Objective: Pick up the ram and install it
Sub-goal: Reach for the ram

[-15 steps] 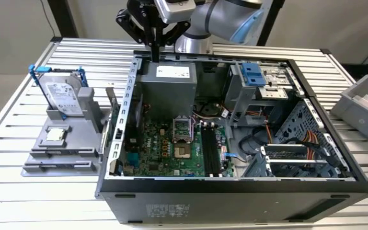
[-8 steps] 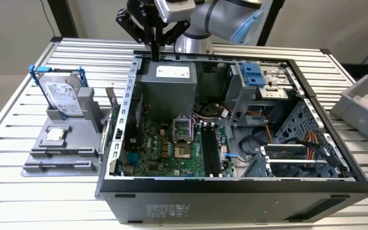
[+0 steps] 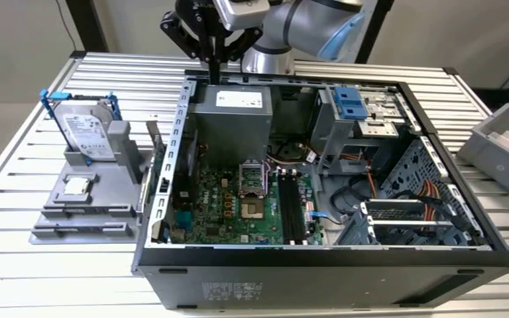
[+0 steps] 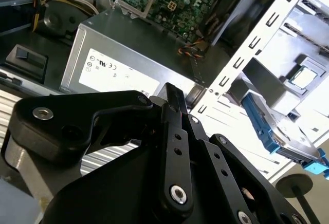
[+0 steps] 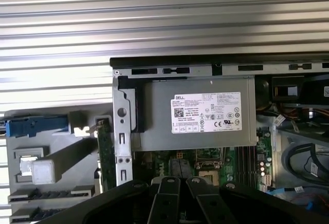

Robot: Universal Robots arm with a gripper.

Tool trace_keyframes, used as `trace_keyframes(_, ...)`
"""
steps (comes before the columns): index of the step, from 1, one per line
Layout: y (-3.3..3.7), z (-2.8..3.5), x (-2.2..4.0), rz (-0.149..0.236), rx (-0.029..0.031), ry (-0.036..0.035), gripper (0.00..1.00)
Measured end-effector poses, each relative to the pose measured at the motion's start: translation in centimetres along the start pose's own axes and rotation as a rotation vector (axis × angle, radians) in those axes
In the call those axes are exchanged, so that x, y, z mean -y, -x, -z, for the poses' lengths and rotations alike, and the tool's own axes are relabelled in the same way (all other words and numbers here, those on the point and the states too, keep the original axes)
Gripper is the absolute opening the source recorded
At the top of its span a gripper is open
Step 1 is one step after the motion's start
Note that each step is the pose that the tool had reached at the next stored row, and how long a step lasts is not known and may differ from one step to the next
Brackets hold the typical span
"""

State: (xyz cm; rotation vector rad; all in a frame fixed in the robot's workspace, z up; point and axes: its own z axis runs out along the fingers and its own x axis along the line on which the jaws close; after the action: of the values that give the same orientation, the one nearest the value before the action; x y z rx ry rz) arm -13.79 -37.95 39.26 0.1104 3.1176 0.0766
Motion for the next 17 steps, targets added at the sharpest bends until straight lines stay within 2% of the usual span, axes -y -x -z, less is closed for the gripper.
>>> trace_keyframes(8,-0.30,0.00,-0.22,0.000,0.0000,0.0000,0.00)
trace_keyframes(13,-0.86,0.00,-0.34,0.000,0.0001,0.0000,0.00)
trace_keyframes(17,-1.65,0.02,-0.31,0.000,0.0000,0.0000,0.00)
